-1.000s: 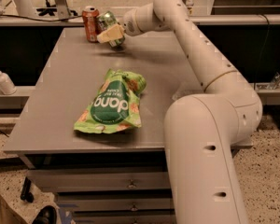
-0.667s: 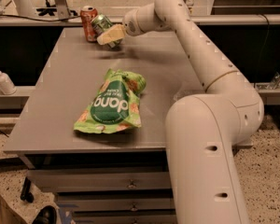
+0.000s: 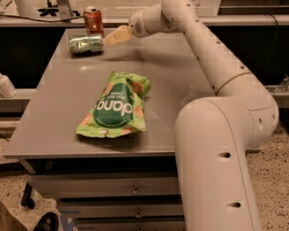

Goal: Move green can near coke can

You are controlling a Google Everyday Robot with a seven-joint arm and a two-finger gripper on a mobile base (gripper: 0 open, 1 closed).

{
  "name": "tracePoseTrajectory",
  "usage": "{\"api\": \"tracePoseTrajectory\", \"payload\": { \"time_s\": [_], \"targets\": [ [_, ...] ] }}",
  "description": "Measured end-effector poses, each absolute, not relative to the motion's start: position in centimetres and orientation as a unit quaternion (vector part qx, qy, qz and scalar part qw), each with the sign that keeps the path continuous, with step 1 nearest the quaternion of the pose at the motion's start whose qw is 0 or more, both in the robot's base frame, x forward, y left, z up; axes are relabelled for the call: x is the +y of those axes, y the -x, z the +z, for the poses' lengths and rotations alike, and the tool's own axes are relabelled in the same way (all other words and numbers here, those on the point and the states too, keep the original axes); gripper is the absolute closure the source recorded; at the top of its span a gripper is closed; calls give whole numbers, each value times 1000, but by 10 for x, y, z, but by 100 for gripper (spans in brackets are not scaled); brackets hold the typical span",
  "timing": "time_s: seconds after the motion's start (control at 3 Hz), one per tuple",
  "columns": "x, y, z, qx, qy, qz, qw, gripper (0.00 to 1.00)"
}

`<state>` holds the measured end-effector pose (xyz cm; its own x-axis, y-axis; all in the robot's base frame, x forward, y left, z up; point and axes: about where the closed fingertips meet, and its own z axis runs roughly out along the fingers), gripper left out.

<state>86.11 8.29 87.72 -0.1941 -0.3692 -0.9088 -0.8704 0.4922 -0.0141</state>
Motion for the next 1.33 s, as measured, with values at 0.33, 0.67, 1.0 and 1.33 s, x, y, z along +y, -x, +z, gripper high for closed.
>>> {"api": "tracePoseTrajectory", "payload": {
  "time_s": [0.33,0.67,1.0,1.33],
  "targets": [
    [78,-860,876,728,424,264,469,0],
    [71,-859,876,731,421,259,469,0],
    [49,-860,889,732,414,248,482,0],
    [16,-858,918,726,408,232,502,0]
  ]
}}
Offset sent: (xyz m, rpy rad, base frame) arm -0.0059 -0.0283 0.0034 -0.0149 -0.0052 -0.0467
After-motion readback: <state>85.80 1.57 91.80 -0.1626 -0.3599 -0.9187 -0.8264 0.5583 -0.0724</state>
